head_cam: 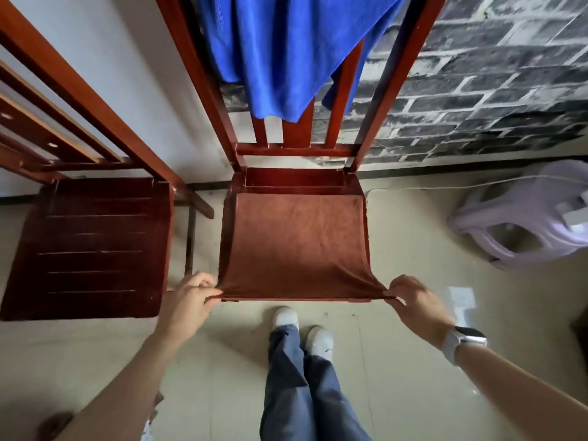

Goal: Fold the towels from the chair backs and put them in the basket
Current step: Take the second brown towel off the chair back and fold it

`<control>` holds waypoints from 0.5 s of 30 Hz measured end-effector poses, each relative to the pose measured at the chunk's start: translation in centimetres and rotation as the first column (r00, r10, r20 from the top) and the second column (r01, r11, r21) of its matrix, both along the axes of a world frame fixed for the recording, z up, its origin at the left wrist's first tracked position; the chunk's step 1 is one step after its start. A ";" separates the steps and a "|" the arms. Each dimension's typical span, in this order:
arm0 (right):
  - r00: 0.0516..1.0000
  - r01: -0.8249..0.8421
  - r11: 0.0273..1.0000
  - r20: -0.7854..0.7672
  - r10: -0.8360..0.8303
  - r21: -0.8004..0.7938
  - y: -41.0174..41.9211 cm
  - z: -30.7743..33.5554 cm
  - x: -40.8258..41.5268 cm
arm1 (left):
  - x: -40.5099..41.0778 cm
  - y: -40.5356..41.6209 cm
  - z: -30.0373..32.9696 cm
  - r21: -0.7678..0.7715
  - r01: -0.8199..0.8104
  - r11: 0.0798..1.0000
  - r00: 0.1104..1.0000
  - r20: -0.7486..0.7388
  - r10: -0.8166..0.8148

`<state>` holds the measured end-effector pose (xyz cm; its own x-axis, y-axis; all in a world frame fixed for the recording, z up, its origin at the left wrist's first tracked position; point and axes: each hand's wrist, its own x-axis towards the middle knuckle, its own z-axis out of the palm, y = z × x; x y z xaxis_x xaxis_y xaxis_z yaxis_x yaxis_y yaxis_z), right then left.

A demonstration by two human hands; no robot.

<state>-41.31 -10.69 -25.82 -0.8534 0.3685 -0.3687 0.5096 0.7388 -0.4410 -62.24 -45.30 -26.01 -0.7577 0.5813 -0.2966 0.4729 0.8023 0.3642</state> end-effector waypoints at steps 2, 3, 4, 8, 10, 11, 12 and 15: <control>0.988 -0.049 0.998 0.143 0.054 -0.042 -1.2 -2.5 1.8 | 1.9 -1.2 -2.3 -0.089 0.036 0.995 0.995 0.095 -0.028; 0.974 -0.074 0.996 0.209 0.083 -0.054 -1.6 -3.6 2.6 | 2.7 -1.9 -3.4 -0.134 0.033 0.990 0.988 0.152 -0.012; 0.958 -0.086 0.994 0.267 0.101 -0.067 -2.0 -4.6 3.2 | 3.2 -2.4 -4.4 -0.171 0.052 0.984 0.980 0.198 -0.018; 0.916 -0.074 0.990 0.385 0.115 -0.121 -2.6 -6.6 3.8 | 3.4 -3.0 -7.0 -0.178 0.040 0.983 0.925 0.378 0.031; 0.923 -0.015 0.992 0.381 0.063 -0.127 -2.2 -6.8 3.2 | 2.4 -2.6 -7.2 -0.134 -0.082 0.988 0.888 0.441 0.133; 0.928 0.052 0.989 0.371 0.004 -0.141 -1.9 -6.7 2.6 | 1.7 -2.3 -7.1 -0.110 -0.148 0.983 0.862 0.473 0.183; 0.932 0.143 0.975 0.355 -0.075 -0.168 -1.7 -6.5 1.8 | 0.9 -1.9 -6.8 -0.087 -0.222 0.971 0.830 0.506 0.235; 0.890 0.437 0.851 0.279 -0.361 -0.291 -0.2 -6.0 -1.1 | -2.0 -0.2 -6.0 -0.038 -0.483 0.875 0.679 0.614 0.402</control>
